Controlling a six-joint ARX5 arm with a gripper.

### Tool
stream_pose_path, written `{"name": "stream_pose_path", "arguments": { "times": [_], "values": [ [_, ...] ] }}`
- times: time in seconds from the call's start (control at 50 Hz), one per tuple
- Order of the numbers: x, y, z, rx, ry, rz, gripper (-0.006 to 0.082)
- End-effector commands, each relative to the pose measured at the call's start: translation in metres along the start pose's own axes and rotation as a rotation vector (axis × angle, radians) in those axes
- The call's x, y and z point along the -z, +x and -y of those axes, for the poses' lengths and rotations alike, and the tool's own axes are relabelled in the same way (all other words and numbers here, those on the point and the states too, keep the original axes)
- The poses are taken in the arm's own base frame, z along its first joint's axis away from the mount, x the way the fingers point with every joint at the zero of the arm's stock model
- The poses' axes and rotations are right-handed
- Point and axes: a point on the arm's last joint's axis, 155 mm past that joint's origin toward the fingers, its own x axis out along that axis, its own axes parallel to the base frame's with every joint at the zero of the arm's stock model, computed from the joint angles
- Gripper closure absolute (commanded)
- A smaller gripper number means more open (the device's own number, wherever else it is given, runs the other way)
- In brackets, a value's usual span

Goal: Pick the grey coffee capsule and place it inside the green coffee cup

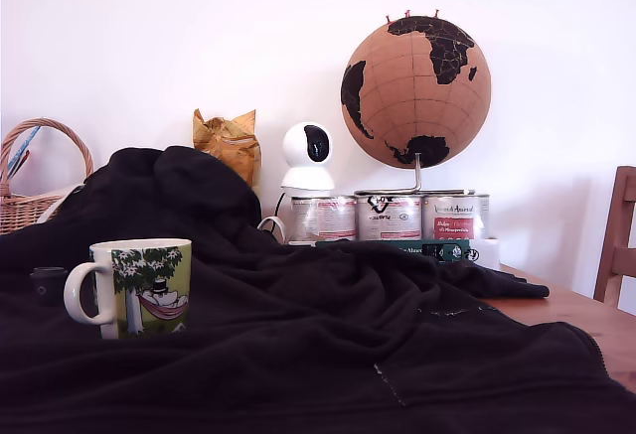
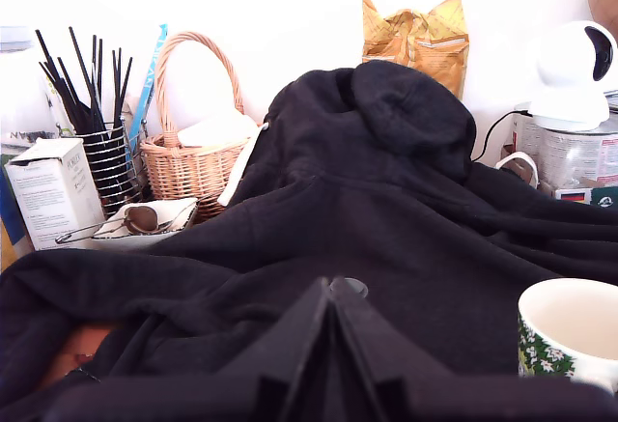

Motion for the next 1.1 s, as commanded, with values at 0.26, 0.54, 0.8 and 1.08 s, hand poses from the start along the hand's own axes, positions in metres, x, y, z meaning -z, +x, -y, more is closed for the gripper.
{"name": "stream_pose_path", "arguments": {
  "times": [0.26, 0.54, 0.8, 1.08],
  "values": [
    [0.019, -0.004, 0.014, 0.072, -0.086, -0.095, 0.0786],
    [-0.056, -0.008, 0.016, 0.104, -0.149, 0.199, 0.0786],
    [-0.054, 0.01, 0.02, 0.123, -0.17, 0.171, 0.0786],
    [-0.022, 0.056, 0.02, 0.11, -0.126, -0.007, 0.0785]
  ]
}}
